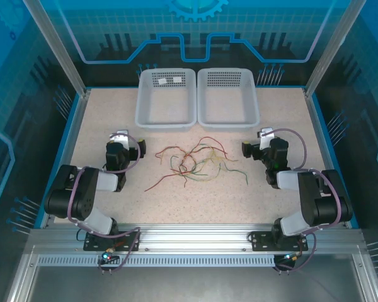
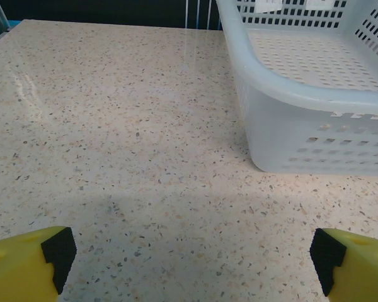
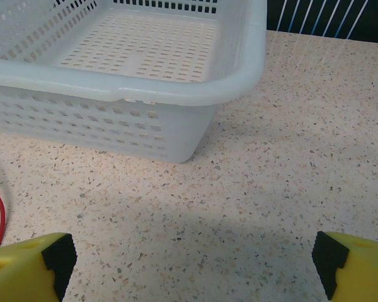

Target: Untangle the cables

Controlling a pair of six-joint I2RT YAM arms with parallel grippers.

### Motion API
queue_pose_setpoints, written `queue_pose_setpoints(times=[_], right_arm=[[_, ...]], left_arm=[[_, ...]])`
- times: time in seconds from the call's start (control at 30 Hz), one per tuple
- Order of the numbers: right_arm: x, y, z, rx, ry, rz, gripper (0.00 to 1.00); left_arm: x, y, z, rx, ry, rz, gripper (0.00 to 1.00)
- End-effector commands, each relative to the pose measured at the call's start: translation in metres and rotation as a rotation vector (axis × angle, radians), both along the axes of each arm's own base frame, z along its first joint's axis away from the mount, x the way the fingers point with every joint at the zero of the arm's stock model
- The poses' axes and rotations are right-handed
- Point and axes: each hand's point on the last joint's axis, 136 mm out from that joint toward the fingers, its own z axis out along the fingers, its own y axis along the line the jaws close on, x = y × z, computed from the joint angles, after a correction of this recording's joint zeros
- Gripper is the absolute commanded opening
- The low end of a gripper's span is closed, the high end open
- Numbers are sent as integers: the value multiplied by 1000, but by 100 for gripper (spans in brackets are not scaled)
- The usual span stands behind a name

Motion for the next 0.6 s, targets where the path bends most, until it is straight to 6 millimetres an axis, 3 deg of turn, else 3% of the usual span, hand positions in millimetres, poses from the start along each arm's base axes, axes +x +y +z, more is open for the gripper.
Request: queue_pose_setpoints(times=[0.0,0.57], right_arm=[[5,-1,5,4,-14,3,100],[5,-1,5,11,-13,3,100]], left_arm=[[5,-2,11,11,-28,-30,99],[6,0,10,-19,-17,-44,99]])
